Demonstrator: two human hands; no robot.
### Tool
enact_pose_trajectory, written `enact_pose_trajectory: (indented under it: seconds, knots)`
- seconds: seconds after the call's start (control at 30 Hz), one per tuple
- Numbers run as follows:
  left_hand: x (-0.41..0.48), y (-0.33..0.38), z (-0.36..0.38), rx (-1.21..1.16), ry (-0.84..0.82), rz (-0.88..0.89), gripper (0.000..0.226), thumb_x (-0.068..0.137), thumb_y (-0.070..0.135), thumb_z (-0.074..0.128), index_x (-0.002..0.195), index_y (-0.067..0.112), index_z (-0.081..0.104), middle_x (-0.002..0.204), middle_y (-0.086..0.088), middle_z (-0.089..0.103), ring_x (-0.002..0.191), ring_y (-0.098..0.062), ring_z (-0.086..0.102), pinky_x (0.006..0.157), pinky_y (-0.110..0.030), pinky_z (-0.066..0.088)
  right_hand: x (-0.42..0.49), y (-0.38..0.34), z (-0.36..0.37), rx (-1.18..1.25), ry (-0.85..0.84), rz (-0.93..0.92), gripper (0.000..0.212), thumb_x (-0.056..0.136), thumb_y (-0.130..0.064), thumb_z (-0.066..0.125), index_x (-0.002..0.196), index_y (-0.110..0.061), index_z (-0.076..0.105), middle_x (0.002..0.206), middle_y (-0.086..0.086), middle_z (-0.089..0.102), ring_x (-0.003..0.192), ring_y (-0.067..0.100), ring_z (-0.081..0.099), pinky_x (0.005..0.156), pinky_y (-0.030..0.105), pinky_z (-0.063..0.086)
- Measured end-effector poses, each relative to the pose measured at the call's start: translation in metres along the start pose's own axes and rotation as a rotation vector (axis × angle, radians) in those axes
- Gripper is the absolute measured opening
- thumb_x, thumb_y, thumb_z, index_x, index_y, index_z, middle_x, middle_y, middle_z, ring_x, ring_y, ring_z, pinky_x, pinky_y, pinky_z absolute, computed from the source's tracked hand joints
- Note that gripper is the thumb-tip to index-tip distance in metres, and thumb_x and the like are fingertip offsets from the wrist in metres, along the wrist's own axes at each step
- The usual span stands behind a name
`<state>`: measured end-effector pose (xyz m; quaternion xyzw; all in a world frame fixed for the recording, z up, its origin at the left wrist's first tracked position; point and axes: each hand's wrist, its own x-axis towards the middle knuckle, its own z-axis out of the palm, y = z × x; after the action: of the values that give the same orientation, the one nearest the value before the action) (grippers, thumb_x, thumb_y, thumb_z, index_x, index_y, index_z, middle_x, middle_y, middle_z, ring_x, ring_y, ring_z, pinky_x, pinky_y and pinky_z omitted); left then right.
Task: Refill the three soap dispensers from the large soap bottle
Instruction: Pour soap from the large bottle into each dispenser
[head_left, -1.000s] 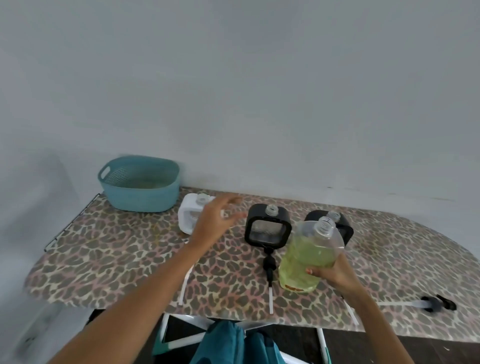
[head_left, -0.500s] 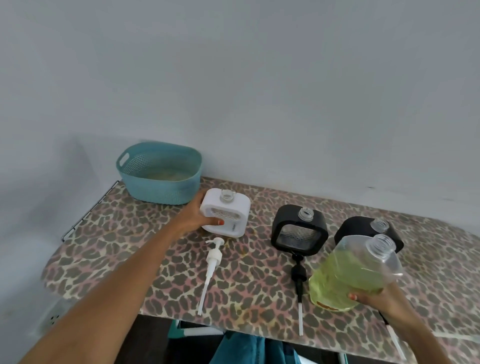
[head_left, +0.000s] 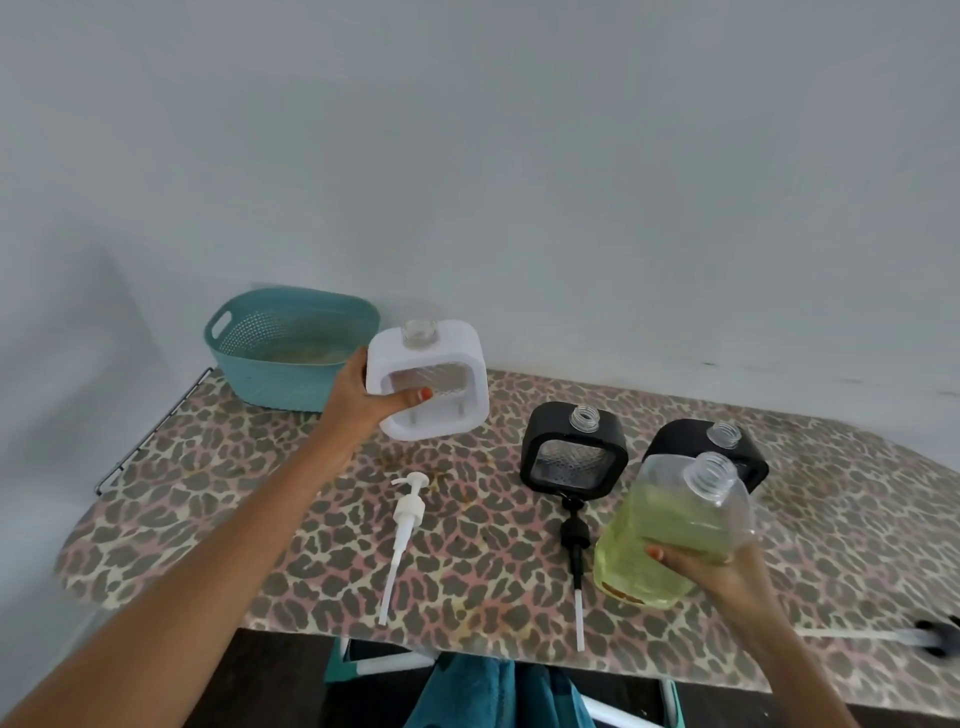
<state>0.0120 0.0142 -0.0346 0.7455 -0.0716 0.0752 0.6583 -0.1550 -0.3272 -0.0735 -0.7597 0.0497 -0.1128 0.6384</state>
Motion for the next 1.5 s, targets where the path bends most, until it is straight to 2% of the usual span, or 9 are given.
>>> enact_pose_trajectory:
  seconds: [0.1,0.17,0.3,0.5,0.77,0.93,1.13,1.33,1.5]
  knots:
    - [-0.017,0.01,0.0,0.078,-0.065,0.06,0.052,0.063,0.004,0.078,0.103,0.023,0.051,0.094,0.015,0.057,0.077,0.014,0.057,0.063,-0.006,0.046,-0.002,-0.001,0.007,-0.056,0.045,-0.044,0.07,0.048,-0.008,0.079,0.113,-0.001,0.054,0.096,0.008,0.069,0.086,0.018,0.067,0.066,0.028,0.057]
    - [-0.03,0.013,0.001,0.124,-0.091,0.072,0.053,0.062,0.007,0.08,0.098,0.033,0.05,0.093,0.017,0.056,0.078,0.014,0.056,0.063,-0.005,0.045,-0.002,-0.007,0.013,-0.127,0.084,-0.074,0.073,0.047,-0.015,0.082,0.114,-0.007,0.054,0.1,0.007,0.066,0.09,0.016,0.065,0.07,0.031,0.056]
    - [-0.058,0.015,0.005,0.188,-0.133,0.076,0.056,0.058,0.017,0.082,0.092,0.043,0.046,0.092,0.023,0.056,0.08,0.018,0.054,0.06,-0.006,0.042,-0.008,-0.013,0.023,-0.188,0.168,-0.092,0.068,0.047,-0.022,0.087,0.106,-0.03,0.054,0.098,-0.008,0.065,0.088,0.004,0.063,0.068,0.022,0.052]
    - [-0.086,0.017,0.003,0.102,-0.196,0.03,0.06,0.044,0.041,0.079,0.097,0.046,0.05,0.094,0.024,0.061,0.086,0.012,0.058,0.066,-0.009,0.045,-0.007,-0.02,0.03,-0.264,0.223,-0.129,0.07,0.051,-0.014,0.088,0.107,-0.031,0.049,0.098,-0.015,0.06,0.09,0.001,0.058,0.068,0.021,0.048]
    - [-0.103,0.027,0.001,0.051,-0.234,0.082,0.061,0.046,0.038,0.087,0.096,0.039,0.052,0.087,0.018,0.066,0.082,0.008,0.06,0.067,-0.005,0.045,-0.002,-0.051,0.044,-0.391,0.173,-0.241,0.067,0.051,-0.022,0.088,0.105,-0.025,0.049,0.094,-0.019,0.055,0.086,-0.002,0.053,0.066,0.018,0.042]
    - [-0.111,0.03,-0.004,0.018,-0.295,0.078,0.065,0.041,0.053,0.076,0.1,0.036,0.053,0.096,0.006,0.066,0.086,-0.007,0.063,0.075,-0.019,0.052,-0.001,-0.07,0.054,-0.555,0.148,-0.355,0.061,0.053,-0.028,0.087,0.098,-0.027,0.045,0.084,-0.023,0.051,0.082,-0.013,0.052,0.059,0.006,0.04]
    - [-0.109,0.032,-0.013,-0.002,-0.386,0.07,0.055,0.053,0.032,0.085,0.101,0.03,0.057,0.092,0.006,0.068,0.082,-0.007,0.064,0.072,-0.017,0.052,0.005,-0.083,0.062,-0.689,0.106,-0.421,0.068,0.057,-0.028,0.086,0.113,-0.012,0.053,0.098,-0.001,0.059,0.089,0.02,0.055,0.066,0.032,0.043]
    - [-0.104,0.033,-0.013,-0.03,-0.43,0.02,0.049,0.06,0.013,0.082,0.1,0.031,0.06,0.087,0.009,0.07,0.08,-0.004,0.065,0.068,-0.013,0.05,0.009,-0.092,0.067,-0.794,0.085,-0.533,0.068,0.056,-0.026,0.087,0.115,-0.007,0.056,0.104,0.01,0.064,0.091,0.029,0.058,0.071,0.035,0.044]
    - [-0.104,0.041,-0.008,0.004,-0.444,0.049,0.051,0.051,0.039,0.078,0.098,0.029,0.061,0.092,-0.005,0.069,0.083,-0.018,0.065,0.074,-0.025,0.052,0.011,-0.102,0.072,-0.96,0.106,-0.716,0.064,0.045,-0.014,0.091,0.1,0.003,0.062,0.084,0.016,0.068,0.07,0.035,0.064,0.062,0.033,0.038]
